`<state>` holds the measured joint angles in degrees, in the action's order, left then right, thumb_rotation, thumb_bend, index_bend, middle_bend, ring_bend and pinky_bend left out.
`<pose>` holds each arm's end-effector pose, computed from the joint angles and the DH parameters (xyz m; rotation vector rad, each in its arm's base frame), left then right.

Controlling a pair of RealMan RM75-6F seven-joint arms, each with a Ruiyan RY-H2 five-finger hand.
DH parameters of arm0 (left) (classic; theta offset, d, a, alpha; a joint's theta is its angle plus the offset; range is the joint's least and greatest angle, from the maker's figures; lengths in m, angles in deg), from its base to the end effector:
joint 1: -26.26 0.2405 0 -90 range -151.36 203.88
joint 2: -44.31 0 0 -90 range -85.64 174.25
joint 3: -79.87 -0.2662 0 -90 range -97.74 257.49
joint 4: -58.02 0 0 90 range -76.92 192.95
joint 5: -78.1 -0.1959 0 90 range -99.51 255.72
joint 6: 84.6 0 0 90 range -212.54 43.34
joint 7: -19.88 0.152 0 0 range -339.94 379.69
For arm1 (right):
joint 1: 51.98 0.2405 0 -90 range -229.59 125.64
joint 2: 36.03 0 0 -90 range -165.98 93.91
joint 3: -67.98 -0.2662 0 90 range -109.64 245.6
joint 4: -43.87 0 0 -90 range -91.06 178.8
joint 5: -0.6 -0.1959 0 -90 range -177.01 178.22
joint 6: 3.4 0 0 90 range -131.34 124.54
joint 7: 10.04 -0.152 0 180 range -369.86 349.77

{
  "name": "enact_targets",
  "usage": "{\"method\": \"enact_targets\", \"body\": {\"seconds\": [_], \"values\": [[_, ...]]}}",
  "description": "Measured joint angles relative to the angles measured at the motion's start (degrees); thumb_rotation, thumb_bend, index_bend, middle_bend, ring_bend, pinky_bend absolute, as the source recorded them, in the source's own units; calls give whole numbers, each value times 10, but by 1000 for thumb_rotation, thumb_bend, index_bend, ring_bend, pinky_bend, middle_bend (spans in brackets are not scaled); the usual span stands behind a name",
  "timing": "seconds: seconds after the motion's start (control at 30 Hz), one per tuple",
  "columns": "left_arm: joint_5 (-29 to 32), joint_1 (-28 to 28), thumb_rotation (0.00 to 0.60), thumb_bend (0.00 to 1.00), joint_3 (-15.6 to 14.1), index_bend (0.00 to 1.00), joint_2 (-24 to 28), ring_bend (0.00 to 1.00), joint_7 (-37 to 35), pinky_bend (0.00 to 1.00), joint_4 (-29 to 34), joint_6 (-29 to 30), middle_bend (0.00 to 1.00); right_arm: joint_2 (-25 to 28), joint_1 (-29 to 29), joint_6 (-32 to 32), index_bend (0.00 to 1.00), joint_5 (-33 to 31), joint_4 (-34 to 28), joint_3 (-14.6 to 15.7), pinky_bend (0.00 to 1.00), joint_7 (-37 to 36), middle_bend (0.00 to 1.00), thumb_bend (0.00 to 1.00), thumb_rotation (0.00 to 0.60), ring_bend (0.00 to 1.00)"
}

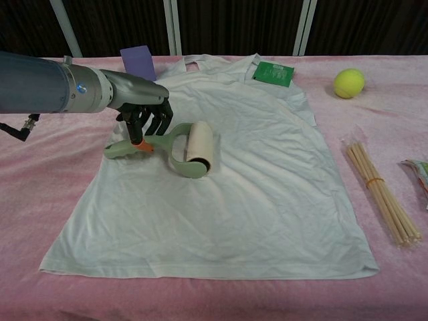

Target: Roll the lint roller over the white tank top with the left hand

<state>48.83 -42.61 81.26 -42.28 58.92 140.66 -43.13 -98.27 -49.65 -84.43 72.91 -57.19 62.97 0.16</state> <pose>-0.0951 0.4026 -0.0303 -2.1363 -0.8046 -0.4704 -0.3293 -0.1756 0.1791 1.2276 -1.0304 0.6910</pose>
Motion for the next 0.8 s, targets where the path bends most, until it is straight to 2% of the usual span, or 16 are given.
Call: {"method": "enact_targets", "body": {"seconds": [0.43, 0.8], "values": [[34, -35, 600, 409, 24, 609, -28, 509, 9, 714, -17, 2, 599, -1, 0, 0, 4, 0, 0, 1, 186, 1, 0, 268, 600, 168], [69, -41, 600, 409, -13, 613, 3, 509, 30, 714, 4, 0, 599, -1, 0, -1, 4, 0, 1, 0, 186, 3, 0, 268, 600, 168]]}}
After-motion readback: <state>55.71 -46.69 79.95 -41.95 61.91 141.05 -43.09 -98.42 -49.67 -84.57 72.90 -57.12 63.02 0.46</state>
